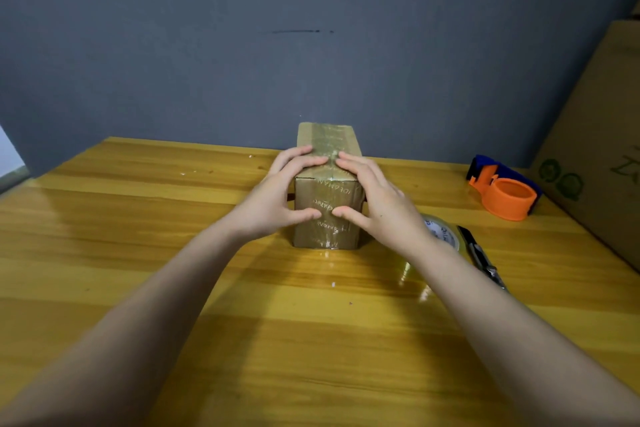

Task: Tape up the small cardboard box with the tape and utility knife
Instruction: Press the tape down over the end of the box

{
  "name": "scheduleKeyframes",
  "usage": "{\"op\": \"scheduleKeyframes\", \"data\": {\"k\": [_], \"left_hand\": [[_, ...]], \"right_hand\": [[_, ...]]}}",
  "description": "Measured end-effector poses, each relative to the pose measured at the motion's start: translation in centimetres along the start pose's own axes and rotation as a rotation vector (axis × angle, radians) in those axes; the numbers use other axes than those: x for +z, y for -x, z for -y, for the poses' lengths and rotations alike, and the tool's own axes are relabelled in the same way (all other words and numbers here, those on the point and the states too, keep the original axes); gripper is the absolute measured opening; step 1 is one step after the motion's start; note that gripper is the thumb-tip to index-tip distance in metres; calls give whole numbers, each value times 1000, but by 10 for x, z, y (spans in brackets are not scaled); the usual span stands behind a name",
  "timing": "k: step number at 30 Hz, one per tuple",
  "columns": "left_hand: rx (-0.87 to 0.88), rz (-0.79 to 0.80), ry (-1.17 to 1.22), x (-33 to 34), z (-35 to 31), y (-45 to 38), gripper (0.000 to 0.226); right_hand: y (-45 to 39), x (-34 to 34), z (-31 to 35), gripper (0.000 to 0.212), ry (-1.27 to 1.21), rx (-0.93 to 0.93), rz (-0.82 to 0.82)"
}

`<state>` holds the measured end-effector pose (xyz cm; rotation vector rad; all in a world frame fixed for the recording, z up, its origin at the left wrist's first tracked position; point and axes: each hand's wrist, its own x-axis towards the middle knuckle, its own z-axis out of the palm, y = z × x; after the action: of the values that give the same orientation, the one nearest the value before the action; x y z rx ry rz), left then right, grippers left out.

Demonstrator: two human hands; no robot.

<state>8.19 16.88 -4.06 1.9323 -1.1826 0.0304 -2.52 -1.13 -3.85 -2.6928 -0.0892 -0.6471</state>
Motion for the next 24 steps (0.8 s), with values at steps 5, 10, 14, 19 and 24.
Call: {"op": "scheduleKeyframes", "data": {"k": [5, 10, 14, 19, 24], "left_hand": [[19, -3, 15, 1, 0, 0, 71], [-24, -124, 98, 8, 0, -2, 43], [-24, -174, 46, 11, 1, -1, 42], [0, -168, 21, 9, 2, -1, 44], [21, -146, 28, 7, 5, 0, 53]], "right_hand": [[0, 2, 8, 68, -171, 51, -69], [-3, 17, 21, 34, -273, 141, -308], [-5, 23, 18, 35, -215, 113, -370], [-3, 22, 13, 50, -77, 79, -322], [0, 16, 10, 62, 34, 43, -233]]}}
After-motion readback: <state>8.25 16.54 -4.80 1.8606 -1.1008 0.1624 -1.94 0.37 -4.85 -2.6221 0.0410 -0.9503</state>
